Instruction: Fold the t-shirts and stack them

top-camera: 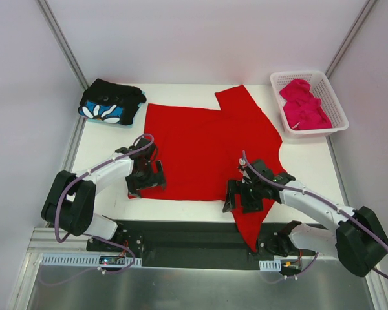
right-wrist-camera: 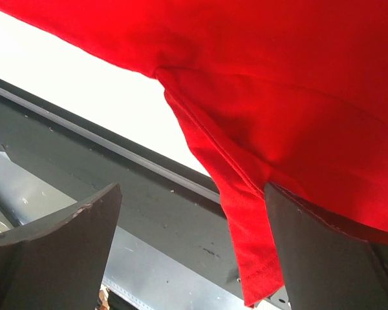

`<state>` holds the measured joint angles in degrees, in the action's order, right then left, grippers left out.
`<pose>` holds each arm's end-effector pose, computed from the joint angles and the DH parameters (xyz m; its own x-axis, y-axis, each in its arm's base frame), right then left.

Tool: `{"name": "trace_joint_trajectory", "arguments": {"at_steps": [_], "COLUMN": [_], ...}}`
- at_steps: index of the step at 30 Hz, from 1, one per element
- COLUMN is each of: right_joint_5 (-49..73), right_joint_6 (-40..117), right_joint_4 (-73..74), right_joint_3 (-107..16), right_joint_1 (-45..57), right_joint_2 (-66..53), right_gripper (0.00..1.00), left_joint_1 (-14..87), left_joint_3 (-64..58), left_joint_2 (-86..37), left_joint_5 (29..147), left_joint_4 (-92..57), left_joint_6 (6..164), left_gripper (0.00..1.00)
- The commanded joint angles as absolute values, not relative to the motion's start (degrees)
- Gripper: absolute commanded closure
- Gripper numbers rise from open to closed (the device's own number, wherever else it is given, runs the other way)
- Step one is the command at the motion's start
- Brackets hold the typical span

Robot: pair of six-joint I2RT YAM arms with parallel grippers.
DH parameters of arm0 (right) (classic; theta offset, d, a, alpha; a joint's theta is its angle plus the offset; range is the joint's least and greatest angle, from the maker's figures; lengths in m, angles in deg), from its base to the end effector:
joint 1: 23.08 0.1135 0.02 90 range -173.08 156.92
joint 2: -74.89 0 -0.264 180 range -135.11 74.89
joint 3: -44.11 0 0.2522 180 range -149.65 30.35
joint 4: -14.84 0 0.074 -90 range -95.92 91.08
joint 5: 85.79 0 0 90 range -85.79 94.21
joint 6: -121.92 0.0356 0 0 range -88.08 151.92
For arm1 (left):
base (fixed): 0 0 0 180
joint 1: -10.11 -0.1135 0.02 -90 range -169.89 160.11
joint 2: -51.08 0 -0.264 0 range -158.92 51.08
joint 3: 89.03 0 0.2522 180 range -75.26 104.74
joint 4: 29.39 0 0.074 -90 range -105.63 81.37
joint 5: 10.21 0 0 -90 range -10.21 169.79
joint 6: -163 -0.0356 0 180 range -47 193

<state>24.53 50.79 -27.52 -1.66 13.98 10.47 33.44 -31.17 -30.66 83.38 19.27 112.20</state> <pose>0.1498 0.1286 0.1770 -0.8867 -0.2896 -0.3604 -0.4361 0.7826 0.4442 0.2246 -0.0993 0.1682 -0.9395 -0.2818 -0.1948 -0.2340 0.9432 -0.2359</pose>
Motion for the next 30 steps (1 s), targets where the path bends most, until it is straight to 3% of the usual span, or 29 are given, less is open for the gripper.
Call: {"name": "trace_joint_trajectory", "arguments": {"at_steps": [1, 30], "right_joint_5": [23.7, 23.9], "right_joint_6": [51.3, 57.2], "right_joint_4": [-31.4, -31.5], "right_joint_3": [-4.4, -12.1], "right_joint_1": [14.4, 21.3], "right_joint_2": [11.5, 3.5], "right_gripper": [0.04, 0.04], "left_joint_1": [34.3, 35.2], "left_joint_3": [-31.4, -31.5], "left_joint_2": [-31.3, -31.3], "left_joint_5": [84.9, 85.8], "left_joint_4": [19.6, 19.2], "left_joint_6": [112.5, 112.9], "left_gripper": [0.01, 0.01]}}
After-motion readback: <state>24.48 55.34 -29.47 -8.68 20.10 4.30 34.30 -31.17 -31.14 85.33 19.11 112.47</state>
